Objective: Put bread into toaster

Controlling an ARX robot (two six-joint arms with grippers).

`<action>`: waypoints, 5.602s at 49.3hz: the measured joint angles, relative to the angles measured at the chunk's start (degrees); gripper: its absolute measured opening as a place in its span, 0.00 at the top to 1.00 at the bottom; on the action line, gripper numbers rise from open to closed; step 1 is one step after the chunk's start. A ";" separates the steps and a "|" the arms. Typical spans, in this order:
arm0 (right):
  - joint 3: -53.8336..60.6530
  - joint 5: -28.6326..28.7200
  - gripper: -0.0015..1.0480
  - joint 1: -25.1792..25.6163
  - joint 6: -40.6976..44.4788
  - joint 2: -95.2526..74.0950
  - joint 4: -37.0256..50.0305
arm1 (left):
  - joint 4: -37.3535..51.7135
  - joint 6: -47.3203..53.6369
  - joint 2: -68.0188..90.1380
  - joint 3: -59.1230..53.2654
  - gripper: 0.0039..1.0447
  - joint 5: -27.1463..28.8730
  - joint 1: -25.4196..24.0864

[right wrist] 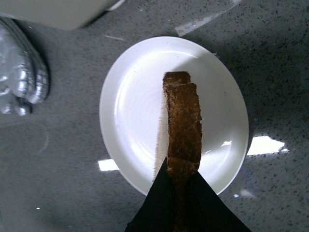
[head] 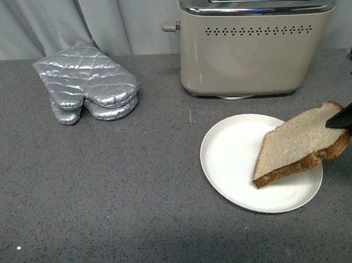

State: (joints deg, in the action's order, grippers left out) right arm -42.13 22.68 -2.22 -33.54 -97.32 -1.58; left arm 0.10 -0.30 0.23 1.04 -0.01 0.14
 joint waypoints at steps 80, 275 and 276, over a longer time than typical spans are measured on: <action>-36.13 -32.11 0.99 -12.22 -55.25 -7.10 -9.79 | -0.02 0.00 0.00 0.00 0.06 0.02 0.00; 41.83 -22.75 0.09 2.10 33.73 97.07 1.68 | -0.07 0.02 0.00 0.00 0.06 0.02 0.00; 41.83 -22.75 0.09 2.10 33.73 97.07 1.68 | -0.07 0.02 0.00 0.00 0.06 0.02 0.00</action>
State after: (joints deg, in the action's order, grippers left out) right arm -0.30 -0.08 -0.12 0.19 -0.25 0.10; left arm 0.03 -0.27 0.23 1.04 0.01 0.14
